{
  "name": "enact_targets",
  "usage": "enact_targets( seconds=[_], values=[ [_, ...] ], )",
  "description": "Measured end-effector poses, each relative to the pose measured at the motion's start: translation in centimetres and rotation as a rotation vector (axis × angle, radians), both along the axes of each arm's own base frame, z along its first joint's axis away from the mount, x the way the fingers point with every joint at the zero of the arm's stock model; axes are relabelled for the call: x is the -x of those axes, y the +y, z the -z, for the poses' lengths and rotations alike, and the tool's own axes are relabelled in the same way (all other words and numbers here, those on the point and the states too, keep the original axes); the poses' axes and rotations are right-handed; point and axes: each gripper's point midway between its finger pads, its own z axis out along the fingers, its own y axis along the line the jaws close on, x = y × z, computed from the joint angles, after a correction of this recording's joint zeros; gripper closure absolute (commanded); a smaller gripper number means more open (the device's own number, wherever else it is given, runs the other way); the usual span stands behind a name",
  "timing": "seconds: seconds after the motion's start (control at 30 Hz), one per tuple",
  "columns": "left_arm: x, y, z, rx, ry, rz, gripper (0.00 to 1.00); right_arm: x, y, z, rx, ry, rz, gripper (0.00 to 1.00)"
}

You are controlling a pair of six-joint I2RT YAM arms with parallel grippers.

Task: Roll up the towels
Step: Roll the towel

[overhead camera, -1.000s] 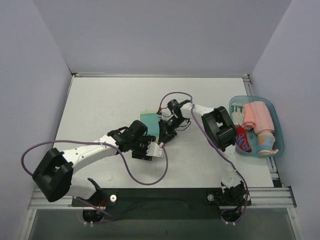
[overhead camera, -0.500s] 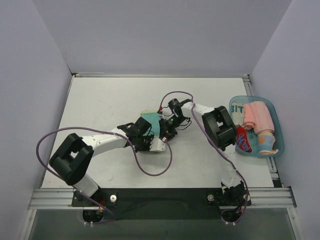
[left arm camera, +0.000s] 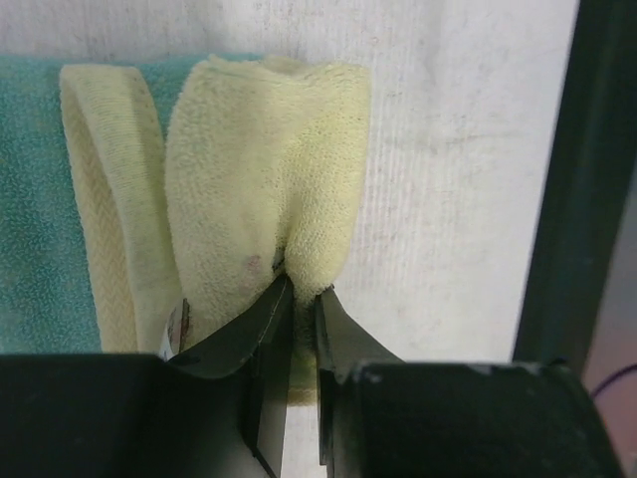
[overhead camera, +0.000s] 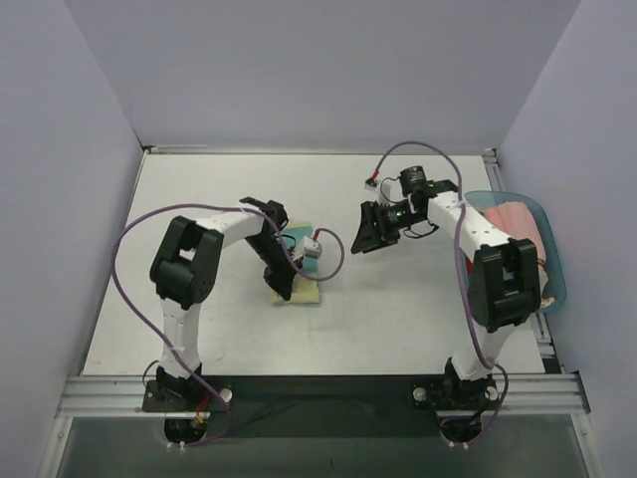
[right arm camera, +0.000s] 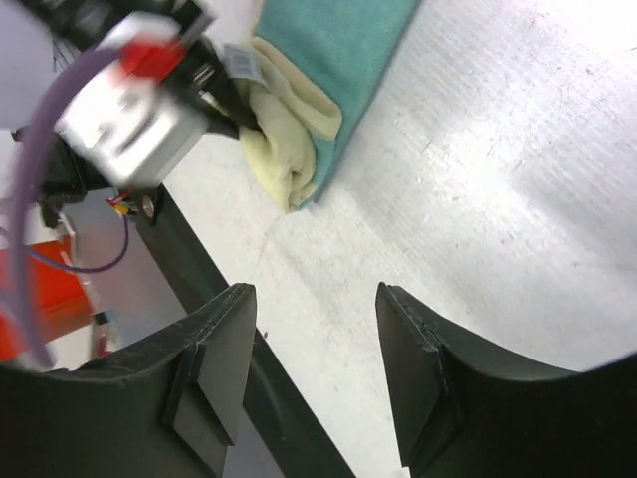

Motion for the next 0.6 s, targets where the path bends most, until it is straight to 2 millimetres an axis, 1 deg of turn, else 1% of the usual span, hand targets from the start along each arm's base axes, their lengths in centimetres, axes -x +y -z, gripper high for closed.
enact_targets(
  seconds=[0.07, 0.13, 0.2, 0.27, 0.33, 0.43, 0.47, 0.5, 0.53, 0.6],
  values=[
    [0.3, 0.1, 0.1, 0.004, 0.091, -0.027, 0.94, 0.7, -0.9, -1.9, 0.002, -0.087, -0.009, 0.47],
    [0.7, 0.2, 0.1, 0.001, 0.180, -0.054, 0.94, 1.8, -1.3, -3.9, 0.000, -0.185, -0.038, 0.47],
    [1.0, 0.1, 0.2, -0.005, 0.257, -0.073, 0.94, 2.8, -1.4, -5.5, 0.011, -0.273, -0.076, 0.48],
    [1.1, 0.1, 0.3, -0.012, 0.330, -0.094, 0.93, 4.0, -1.0, -6.6, 0.040, -0.362, -0.140, 0.50],
    [1.1, 0.1, 0.3, -0.014, 0.401, -0.122, 0.93, 5.7, 0.3, -7.1, 0.078, -0.447, -0.236, 0.50],
    [1.0, 0.1, 0.4, -0.010, 0.496, -0.171, 0.93, 8.7, 3.3, -6.5, 0.136, -0.549, -0.425, 0.52],
    [0.9, 0.2, 0.4, -0.009, 0.519, -0.183, 0.93, 9.8, 4.3, -5.9, 0.156, -0.573, -0.491, 0.52],
    [0.9, 0.2, 0.4, -0.008, 0.538, -0.193, 0.93, 10.3, 4.8, -5.2, 0.183, -0.591, -0.539, 0.51],
    [0.9, 0.2, 0.4, -0.009, 0.555, -0.201, 0.92, 11.6, 6.1, -4.5, 0.198, -0.613, -0.613, 0.51],
    [0.9, 0.2, 0.4, -0.016, 0.578, -0.209, 0.91, 12.6, 7.7, -2.9, 0.243, -0.658, -0.704, 0.49]
  ],
)
